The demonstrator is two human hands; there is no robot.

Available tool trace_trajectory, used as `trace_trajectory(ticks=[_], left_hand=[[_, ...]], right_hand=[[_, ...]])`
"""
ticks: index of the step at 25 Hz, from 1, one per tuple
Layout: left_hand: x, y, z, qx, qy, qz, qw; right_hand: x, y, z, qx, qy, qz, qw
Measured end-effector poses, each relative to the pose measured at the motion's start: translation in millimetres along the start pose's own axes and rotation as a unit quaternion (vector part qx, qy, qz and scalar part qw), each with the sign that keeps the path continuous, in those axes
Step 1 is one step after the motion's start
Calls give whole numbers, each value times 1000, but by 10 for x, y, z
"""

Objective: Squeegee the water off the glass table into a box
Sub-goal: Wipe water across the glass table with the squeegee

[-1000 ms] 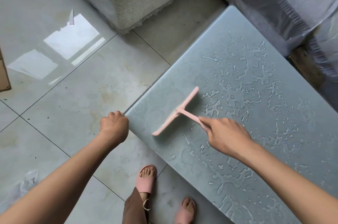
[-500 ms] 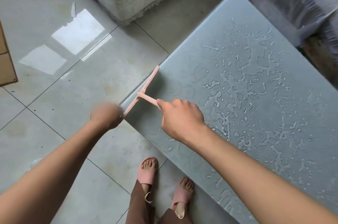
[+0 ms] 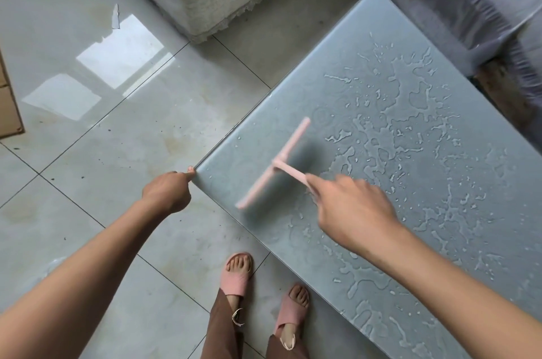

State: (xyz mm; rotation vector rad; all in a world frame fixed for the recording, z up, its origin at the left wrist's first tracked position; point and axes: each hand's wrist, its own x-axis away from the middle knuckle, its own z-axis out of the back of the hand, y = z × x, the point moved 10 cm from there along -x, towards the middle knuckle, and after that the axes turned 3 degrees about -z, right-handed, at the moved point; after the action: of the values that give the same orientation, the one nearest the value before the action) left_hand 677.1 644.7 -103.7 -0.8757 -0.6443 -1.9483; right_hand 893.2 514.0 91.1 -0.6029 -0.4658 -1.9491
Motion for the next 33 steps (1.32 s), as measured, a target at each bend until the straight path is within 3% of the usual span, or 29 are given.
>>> trace_trajectory(ticks=[3,4,7,10,14,19,22,28,33], left_hand=[[7,-50,33,31,6,4,999],[-14,-91,21,91,4,6,996],[-70,-263,-61,363,-9,39,931],[-77,-312,-83,402,2,39,915],[-20,-238,-9,360,52,23,931],[87,107,216,200,139,-37,969],[103,409,316,108,168,-97,975],[29,962,253,-56,122,-157,979],[-50,1245,343,-104,115,-173,973]], right_hand=[[-457,-553,89,-51,-2,47,998],[-571,-659,84,-46,-12,57,997],[-632,-587,2,-34,-25,47,998],[-362,-264,-98,-7,-46,25,999],[-139,-46,-1,33,-33,5,999],[-459,-405,-62,-36,-8,55,998],[-358,-50,-241,-29,-17,25,999],[186,1031,-404,23,-113,-73,991],[-268,858,-24,-40,0,-24,999]])
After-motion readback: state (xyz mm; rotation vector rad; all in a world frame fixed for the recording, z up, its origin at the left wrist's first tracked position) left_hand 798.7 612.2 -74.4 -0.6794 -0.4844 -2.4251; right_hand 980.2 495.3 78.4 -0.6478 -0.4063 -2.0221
